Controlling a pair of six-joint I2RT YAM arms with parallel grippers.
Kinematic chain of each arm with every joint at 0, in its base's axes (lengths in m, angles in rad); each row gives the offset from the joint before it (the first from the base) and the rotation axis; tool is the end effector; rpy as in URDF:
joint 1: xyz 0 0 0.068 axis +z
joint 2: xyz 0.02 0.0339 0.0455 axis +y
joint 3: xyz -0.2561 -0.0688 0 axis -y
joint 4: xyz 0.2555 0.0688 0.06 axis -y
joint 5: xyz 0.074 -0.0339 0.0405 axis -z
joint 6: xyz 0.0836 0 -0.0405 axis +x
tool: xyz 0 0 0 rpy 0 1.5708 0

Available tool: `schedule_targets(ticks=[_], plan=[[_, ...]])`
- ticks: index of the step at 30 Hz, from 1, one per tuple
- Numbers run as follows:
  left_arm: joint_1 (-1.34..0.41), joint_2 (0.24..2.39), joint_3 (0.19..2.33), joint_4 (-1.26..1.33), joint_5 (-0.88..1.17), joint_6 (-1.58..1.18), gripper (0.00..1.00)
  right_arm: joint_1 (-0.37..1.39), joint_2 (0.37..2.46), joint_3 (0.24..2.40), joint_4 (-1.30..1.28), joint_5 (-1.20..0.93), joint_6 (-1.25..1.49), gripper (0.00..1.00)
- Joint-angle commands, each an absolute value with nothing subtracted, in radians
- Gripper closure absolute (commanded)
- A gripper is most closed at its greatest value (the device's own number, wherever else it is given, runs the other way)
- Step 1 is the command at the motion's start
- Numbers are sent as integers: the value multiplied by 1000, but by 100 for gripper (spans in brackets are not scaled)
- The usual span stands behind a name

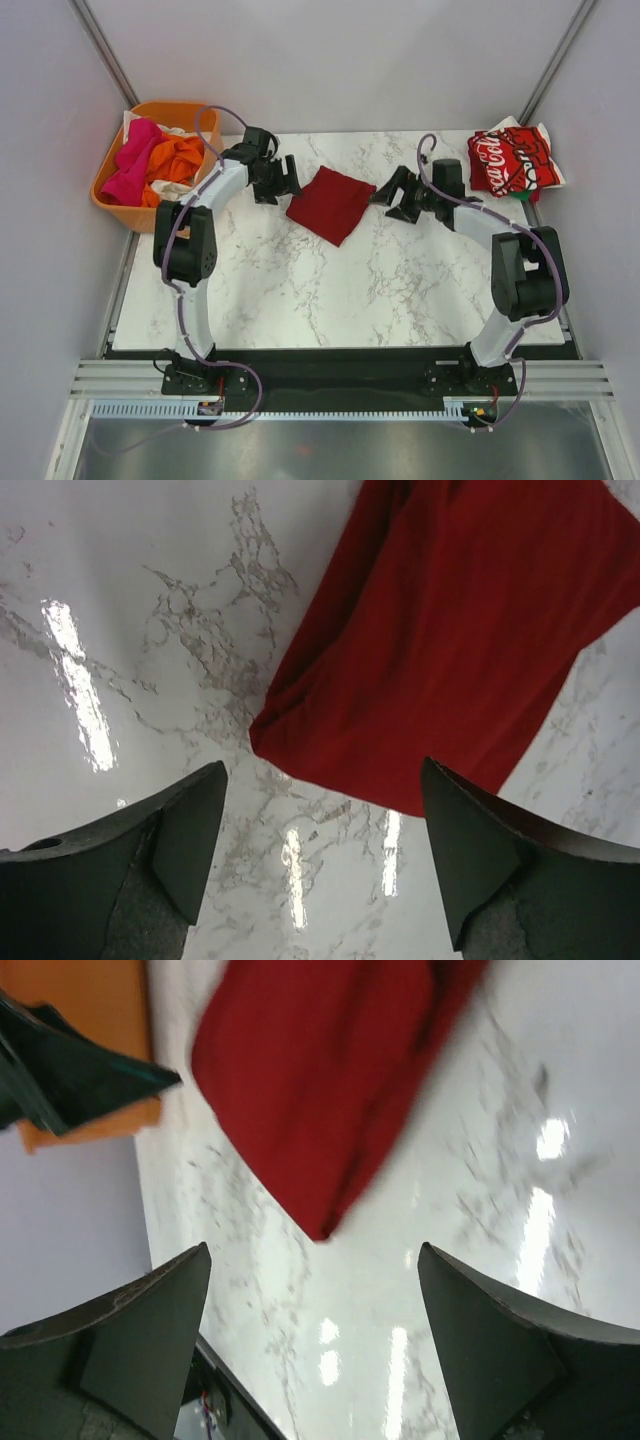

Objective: Fold and stack the t-shirts
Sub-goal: Neatly place the folded tshirt to the corner

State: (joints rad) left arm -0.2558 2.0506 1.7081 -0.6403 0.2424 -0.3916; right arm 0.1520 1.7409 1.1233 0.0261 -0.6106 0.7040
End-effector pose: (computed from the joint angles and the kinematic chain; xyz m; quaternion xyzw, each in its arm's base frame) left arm 0.4642 -0.1422 0.1823 -0.0295 0.9503 -0.2012 0.2359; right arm 0.4125 0.1117 0.1874 0.0934 0.8484 0.4275 0.2980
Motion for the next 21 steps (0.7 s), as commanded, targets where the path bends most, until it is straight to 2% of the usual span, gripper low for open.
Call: schedule_targets(ticks=[1, 7, 10, 12, 14, 16, 17, 21], plan=[[-255, 2144, 1796, -637, 222, -359, 14, 155, 1691, 988, 107, -653, 721, 7], [-253, 2249, 1876, -635, 227, -362, 14, 161, 1643, 870, 140, -676, 703, 7], [-247, 2276, 1862, -635, 196, -392, 19, 166, 1644, 835, 170, -698, 713, 7], [-236, 2295, 1838, -635, 216, -416, 26, 172, 1651, 813, 201, -701, 726, 7], [-236, 2319, 1819, -635, 244, -423, 29, 175, 1663, 799, 230, -695, 732, 7], [-241, 2325, 1784, -634, 273, -437, 38, 175, 1684, 793, 245, -681, 744, 7], [-242, 2318, 1770, -632, 270, -445, 47, 176, 1692, 795, 253, -672, 749, 6], [-242, 2275, 1665, -614, 250, -485, 62, 196, 1736, 816, 247, -560, 753, 5]])
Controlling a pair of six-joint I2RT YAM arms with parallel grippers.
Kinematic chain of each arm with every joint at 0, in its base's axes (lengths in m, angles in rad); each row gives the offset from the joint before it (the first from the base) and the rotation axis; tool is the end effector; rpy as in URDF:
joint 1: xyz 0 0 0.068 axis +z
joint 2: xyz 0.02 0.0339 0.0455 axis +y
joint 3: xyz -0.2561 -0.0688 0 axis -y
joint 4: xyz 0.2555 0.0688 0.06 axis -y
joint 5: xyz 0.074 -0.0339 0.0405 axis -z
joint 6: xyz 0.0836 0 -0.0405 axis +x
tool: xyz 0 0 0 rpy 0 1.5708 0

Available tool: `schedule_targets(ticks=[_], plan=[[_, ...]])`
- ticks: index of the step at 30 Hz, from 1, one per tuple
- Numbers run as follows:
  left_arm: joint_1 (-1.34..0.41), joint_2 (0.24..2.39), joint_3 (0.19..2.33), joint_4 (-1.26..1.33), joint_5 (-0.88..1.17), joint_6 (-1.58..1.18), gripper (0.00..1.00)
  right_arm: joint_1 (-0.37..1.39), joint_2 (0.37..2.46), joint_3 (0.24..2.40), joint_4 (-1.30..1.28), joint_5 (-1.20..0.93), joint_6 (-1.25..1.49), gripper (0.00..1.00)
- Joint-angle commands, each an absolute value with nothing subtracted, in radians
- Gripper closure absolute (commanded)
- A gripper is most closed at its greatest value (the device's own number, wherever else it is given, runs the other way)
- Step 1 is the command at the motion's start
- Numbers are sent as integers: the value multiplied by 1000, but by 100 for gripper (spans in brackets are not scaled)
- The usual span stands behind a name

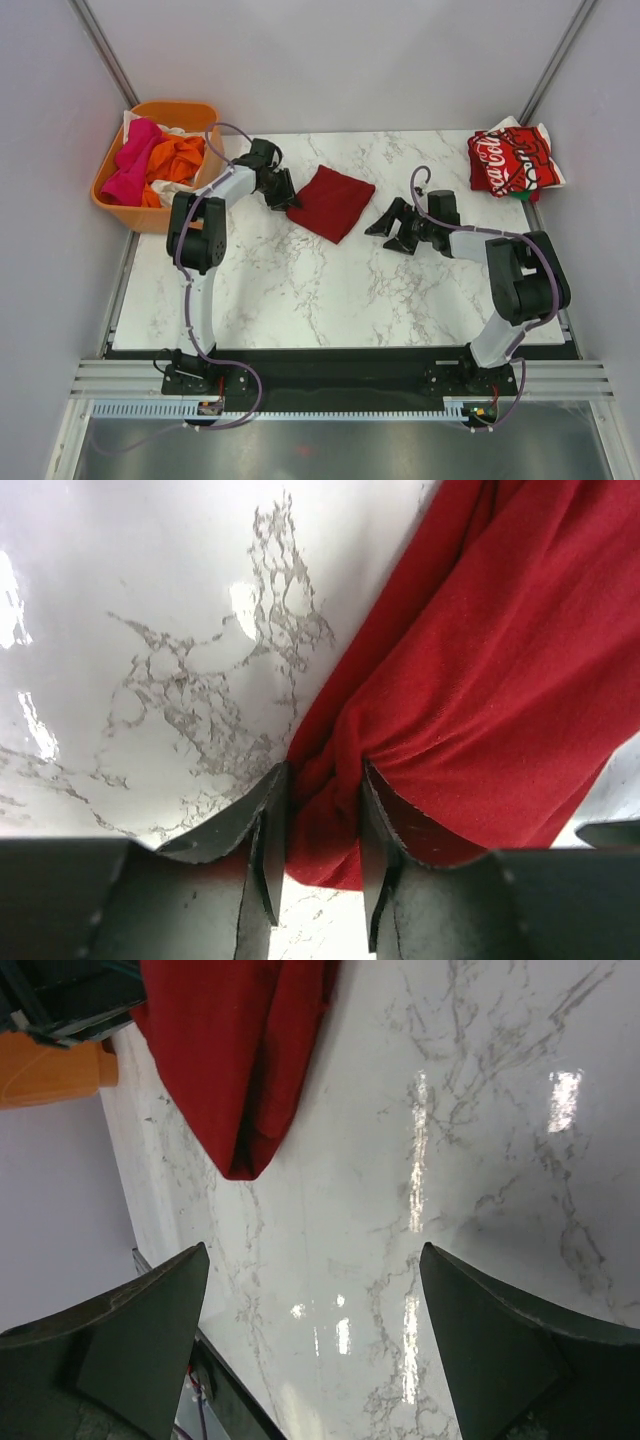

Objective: Fold and stack the t-shirts
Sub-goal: Neatly place the folded tshirt to the corner

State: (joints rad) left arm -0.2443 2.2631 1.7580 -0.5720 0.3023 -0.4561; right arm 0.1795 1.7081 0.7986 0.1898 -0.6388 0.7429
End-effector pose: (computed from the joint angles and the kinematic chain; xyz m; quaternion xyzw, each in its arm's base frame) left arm 0.4879 -0.1473 0.1041 -0.0647 0.9572 -0.2200 0.1768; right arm 0.3507 0.1143 0.1094 0.1159 0.8667 0.4305 0.2237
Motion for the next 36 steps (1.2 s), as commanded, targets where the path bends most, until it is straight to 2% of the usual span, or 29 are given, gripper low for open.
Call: schedule_targets(ticks=[1, 6, 11, 19, 27, 29, 36], plan=[[-242, 2269, 1652, -611, 245, -488, 64, 202, 1762, 825, 245, -542, 767, 5], [-242, 2287, 1625, -620, 258, -511, 71, 271, 1861, 902, 256, -453, 845, 5], [-242, 2293, 1614, -629, 290, -531, 72, 340, 1951, 1020, 186, -251, 939, 4], [-241, 2226, 1551, -637, 337, -554, 72, 373, 2088, 1083, 186, -77, 1132, 5], [-244, 2195, 1511, -638, 373, -552, 72, 385, 2115, 933, 400, -12, 1299, 18], [-242, 2198, 1503, -638, 382, -552, 72, 384, 2115, 908, 472, -8, 1307, 24], [-242, 2209, 1500, -638, 383, -552, 72, 422, 2198, 991, 563, -95, 1282, 31]])
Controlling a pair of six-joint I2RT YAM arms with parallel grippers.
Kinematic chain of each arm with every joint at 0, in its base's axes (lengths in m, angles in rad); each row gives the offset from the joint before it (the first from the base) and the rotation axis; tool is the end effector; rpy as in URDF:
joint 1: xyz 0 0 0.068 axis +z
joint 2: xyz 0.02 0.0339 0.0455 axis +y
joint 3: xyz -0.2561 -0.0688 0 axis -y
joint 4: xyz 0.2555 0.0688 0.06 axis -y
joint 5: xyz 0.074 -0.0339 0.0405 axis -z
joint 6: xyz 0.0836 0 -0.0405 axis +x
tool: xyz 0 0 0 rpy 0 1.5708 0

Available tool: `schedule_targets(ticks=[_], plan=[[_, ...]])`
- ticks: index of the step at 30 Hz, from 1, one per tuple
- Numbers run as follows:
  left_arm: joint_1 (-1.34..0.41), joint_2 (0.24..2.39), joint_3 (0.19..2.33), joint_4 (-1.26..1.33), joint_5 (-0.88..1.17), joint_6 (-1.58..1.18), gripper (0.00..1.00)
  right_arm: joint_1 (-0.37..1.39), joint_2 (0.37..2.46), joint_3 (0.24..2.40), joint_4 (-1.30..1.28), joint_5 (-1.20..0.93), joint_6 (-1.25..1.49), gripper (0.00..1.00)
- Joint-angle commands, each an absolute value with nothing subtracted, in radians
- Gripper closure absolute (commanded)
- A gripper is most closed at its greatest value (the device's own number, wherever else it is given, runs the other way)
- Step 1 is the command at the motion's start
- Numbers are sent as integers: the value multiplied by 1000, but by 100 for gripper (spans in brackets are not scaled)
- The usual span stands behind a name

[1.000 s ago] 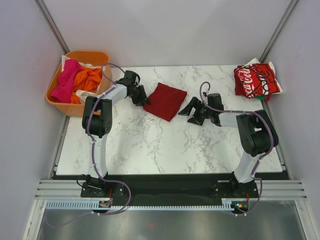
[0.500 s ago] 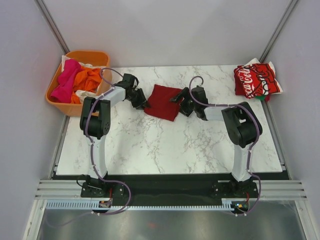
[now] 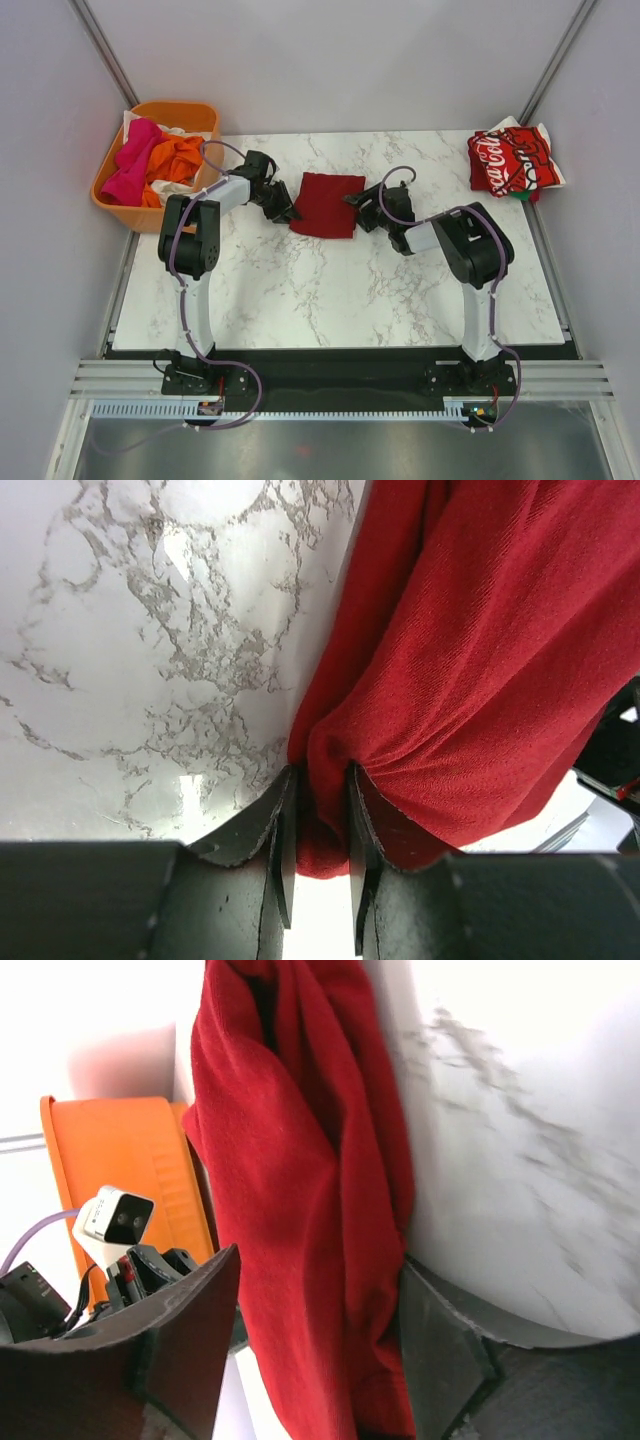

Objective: Fold and stack the t-shirts
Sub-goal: Neatly place the folded tshirt to the corner

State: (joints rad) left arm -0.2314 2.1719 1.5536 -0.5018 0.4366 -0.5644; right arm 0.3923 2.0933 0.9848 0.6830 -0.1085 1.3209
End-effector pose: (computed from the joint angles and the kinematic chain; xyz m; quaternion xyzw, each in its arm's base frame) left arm 0.4523 -0.1429 0.0907 -0.1100 0.9464 -0.2791 0.1193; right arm 0.4203 0.1837 0.0687 0.3495 0.7635 0.4387 0.3200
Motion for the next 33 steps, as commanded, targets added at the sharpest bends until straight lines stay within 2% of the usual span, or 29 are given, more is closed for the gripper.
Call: schedule_targets(ticks=[1, 4, 5, 7, 8, 10, 13, 15, 16, 17, 19, 20, 22, 28, 33], plan=[[-242, 2209, 1499, -638, 383, -552, 72, 429, 2201, 1000, 564, -103, 1284, 32], [-244, 2207, 1503, -638, 383, -552, 72, 449, 2201, 1002, 592, -101, 1278, 47], [-242, 2207, 1502, -638, 383, -552, 72, 451, 2200, 997, 597, -100, 1276, 58], [-244, 2207, 1503, -638, 383, -552, 72, 451, 2189, 993, 612, -106, 1264, 73], [-245, 2206, 1503, -638, 383, -552, 72, 451, 2183, 994, 623, -109, 1256, 85], [-250, 2201, 1505, -637, 393, -551, 72, 448, 2171, 1012, 612, -132, 1208, 98], [-275, 2184, 1509, -638, 437, -555, 71, 434, 2154, 1107, 519, -199, 1120, 100], [-308, 2177, 1516, -638, 449, -557, 65, 422, 2152, 1234, 353, -235, 997, 100], [-319, 2171, 1517, -640, 452, -558, 61, 414, 2154, 1282, 292, -248, 945, 100], [-340, 2169, 1522, -638, 454, -560, 51, 408, 2154, 1367, 176, -259, 863, 100], [-359, 2166, 1522, -640, 463, -565, 40, 385, 2152, 1443, 77, -271, 790, 100], [-373, 2163, 1522, -638, 466, -565, 31, 374, 2152, 1506, 4, -288, 766, 100], [-382, 2155, 1519, -638, 476, -565, 26, 342, 2161, 1566, -76, -310, 700, 100], [-382, 2027, 1470, -640, 477, -565, 24, 276, 2190, 1751, -286, -371, 586, 100], [-376, 1893, 1433, -640, 477, -565, 24, 249, 2226, 1913, -477, -341, 460, 100]])
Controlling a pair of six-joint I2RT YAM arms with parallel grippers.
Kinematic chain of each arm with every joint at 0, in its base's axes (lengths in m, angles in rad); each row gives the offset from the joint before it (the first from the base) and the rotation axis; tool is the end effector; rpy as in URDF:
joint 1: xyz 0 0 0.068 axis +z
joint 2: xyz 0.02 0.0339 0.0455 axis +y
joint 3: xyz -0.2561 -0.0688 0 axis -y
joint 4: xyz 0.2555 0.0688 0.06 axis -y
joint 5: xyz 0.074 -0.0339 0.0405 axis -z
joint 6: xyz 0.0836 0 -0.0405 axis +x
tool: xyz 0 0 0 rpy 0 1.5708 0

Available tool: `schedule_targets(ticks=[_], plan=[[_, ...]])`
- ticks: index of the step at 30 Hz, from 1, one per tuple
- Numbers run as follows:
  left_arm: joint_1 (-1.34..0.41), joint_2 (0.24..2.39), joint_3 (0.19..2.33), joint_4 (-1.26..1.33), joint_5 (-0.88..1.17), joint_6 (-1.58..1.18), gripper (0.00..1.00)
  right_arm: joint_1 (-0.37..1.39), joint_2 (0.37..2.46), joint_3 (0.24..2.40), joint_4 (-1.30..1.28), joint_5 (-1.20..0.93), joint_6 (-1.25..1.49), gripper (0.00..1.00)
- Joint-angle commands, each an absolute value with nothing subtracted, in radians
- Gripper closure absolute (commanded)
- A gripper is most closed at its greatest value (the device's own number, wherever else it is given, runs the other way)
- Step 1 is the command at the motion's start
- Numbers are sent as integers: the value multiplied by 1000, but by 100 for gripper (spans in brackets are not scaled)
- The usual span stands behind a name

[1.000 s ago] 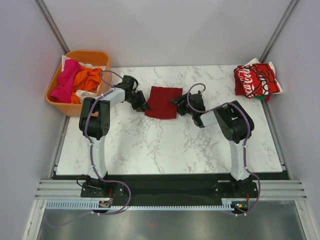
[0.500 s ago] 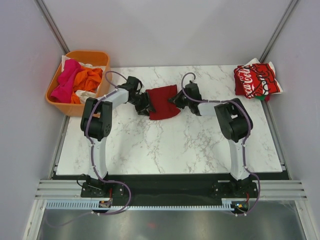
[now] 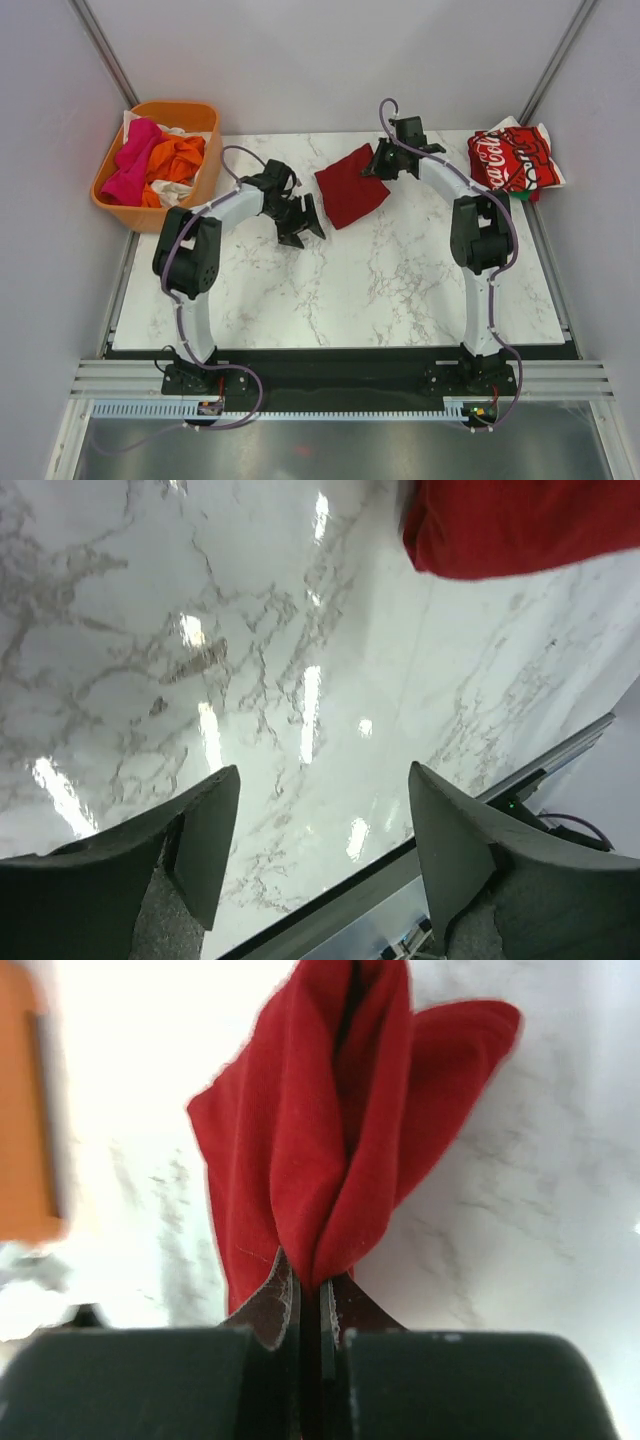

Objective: Fold and stack the t-shirts
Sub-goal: Neatly place the folded tshirt to the corner

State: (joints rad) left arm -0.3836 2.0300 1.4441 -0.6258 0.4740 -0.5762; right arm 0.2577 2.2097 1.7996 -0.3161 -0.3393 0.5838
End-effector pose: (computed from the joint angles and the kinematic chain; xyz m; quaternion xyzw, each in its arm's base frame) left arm 0.3861 -0.1970 0.1129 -0.0502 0.9560 -0.2851 0.0473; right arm 0.5201 0.1659 0.1708 0.0777 0.8984 0.3056 0.3058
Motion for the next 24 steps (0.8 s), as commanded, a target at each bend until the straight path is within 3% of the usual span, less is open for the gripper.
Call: schedule_targets(ticks=[1, 2, 7, 17, 24], plan=[[-376, 1870, 1418, -640, 477, -565, 24, 245, 2233, 1987, -558, -295, 401, 100], [-377, 1840, 1375, -769, 277, -463, 18, 244, 2240, 2021, -593, -279, 378, 100], [-380, 1587, 1180, -765, 155, -430, 20, 177, 2247, 2143, -709, -265, 307, 100], [-380, 1102, 965, -796, 158, -396, 21, 35, 2266, 2290, -770, -316, 259, 100], [-382, 925, 925, -805, 136, -382, 20, -31, 2325, 2488, -814, -351, 265, 100]])
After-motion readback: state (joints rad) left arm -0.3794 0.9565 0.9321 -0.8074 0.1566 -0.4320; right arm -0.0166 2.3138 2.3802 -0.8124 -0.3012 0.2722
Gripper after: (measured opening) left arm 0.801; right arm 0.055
